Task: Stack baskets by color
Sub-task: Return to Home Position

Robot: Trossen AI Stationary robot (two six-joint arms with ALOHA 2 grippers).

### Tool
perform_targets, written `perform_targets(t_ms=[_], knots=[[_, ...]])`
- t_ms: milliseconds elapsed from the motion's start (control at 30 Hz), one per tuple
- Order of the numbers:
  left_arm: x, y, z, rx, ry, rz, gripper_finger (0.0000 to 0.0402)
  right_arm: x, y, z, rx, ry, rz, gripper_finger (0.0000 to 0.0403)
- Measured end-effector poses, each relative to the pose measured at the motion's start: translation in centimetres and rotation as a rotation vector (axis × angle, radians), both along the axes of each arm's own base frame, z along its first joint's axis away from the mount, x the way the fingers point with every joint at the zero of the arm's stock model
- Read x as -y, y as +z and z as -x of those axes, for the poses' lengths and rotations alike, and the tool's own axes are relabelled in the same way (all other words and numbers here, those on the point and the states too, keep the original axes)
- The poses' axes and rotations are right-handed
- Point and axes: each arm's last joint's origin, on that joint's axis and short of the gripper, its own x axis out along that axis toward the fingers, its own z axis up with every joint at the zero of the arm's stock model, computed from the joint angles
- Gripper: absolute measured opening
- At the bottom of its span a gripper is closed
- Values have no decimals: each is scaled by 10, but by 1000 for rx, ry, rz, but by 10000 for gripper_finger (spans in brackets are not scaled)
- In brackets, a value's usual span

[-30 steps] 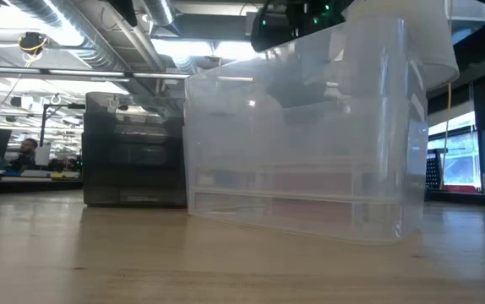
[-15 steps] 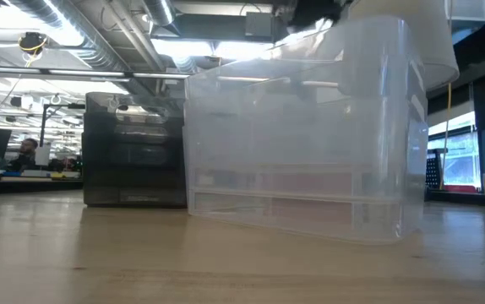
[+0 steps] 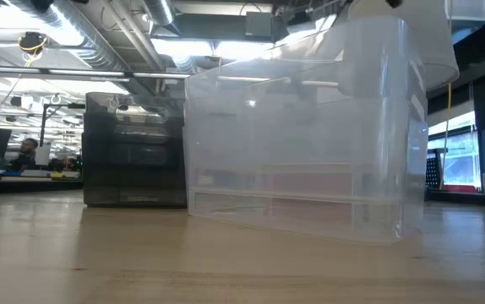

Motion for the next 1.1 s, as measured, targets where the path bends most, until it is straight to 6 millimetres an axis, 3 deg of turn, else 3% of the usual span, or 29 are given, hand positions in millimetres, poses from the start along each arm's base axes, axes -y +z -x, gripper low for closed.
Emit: perform_targets(t_ms=[400,600,867,1100], knots=[[-3,-28,35,317,-159,-86,133,3,-41,93,321,54,-35,96],[-7,-41,54,402,-160,-94,133,3,-60,123,401,104,-47,96],[-6,-47,51,387,-187,-136,133,4,-87,150,496,110,3,96],[-3,-59,34,378,-183,-162,133,4,-116,149,504,103,8,96]])
